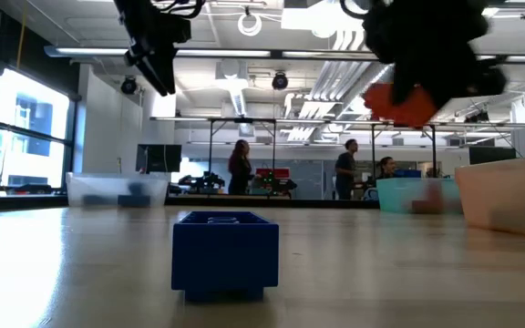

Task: Sort & place blocks by color
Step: Put the orange game piece into the green bin

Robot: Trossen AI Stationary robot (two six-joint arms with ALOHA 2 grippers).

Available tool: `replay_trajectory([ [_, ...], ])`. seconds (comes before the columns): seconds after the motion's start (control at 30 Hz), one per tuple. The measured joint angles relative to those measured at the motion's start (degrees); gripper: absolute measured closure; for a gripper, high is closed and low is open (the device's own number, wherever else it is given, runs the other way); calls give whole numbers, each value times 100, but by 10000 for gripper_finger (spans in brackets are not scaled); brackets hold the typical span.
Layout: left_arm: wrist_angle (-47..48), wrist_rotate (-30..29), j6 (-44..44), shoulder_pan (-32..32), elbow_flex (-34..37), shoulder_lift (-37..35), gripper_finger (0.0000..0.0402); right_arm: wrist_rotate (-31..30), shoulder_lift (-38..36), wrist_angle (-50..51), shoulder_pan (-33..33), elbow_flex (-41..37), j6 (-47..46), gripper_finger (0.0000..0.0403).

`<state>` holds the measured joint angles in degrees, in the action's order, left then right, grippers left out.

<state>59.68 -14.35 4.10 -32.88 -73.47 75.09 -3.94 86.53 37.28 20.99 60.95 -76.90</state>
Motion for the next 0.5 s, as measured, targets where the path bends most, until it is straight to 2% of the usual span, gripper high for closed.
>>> replay_trajectory([
  [0.2, 0, 103, -5, -48, 0, 0, 200, -461, -368, -10, -1188, 2, 1114, 291],
  [0.5, 0, 172, -376, -48, 0, 0, 200, -444, -564, -319, -2901, 2, 2870, 291],
])
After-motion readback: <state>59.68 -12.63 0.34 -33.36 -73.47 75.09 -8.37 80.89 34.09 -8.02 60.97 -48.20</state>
